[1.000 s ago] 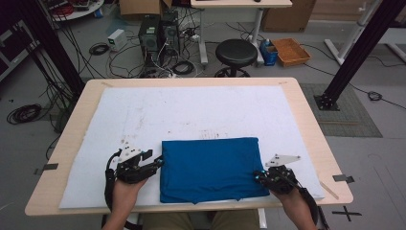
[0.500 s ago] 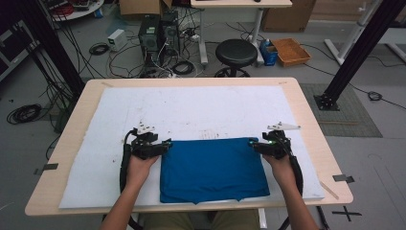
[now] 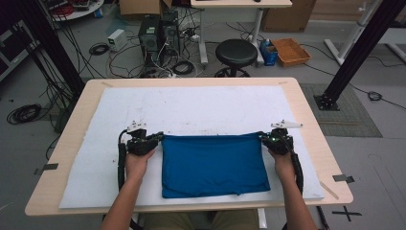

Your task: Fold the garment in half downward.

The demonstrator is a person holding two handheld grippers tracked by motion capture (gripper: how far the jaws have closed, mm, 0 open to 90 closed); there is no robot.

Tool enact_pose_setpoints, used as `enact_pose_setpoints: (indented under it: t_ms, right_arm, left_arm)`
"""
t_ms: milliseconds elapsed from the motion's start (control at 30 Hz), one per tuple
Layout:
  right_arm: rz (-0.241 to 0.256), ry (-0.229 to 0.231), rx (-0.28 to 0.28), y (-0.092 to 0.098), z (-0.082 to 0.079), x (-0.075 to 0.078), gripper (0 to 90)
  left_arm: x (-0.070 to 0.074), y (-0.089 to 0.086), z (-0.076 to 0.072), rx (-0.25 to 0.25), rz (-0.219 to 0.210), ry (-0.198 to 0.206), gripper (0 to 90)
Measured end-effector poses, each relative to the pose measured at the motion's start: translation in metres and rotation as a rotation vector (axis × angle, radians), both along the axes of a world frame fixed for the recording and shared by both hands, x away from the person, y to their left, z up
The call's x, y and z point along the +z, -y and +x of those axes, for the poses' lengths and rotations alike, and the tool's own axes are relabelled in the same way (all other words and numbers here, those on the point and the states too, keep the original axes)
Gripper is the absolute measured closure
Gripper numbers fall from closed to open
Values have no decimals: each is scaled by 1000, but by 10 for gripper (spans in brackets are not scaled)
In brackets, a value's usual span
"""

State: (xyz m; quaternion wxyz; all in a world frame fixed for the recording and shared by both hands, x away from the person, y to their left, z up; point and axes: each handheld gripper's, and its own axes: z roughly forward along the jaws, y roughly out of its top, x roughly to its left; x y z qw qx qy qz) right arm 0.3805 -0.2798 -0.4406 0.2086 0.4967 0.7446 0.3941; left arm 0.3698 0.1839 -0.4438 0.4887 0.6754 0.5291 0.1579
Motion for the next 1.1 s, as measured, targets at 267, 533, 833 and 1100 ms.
enact_pose_setpoints:
  t_ms: [267, 533, 833, 1100]
  right_arm:
    - [35, -2, -106, 5, 16, 1, 534]
    - [68, 56, 44, 22, -28, 16, 664]
    - [-50, -111, 119, 11, -76, -2, 533]
    - [-74, -116, 117, 4, -85, -3, 869]
  left_arm:
    - [1, 3, 14, 73, -32, 8, 579]
    - [11, -7, -38, -10, 29, 84, 564]
    - [-9, 5, -59, -115, 42, -56, 503]
    - [-9, 25, -64, -173, 211, -48, 777]
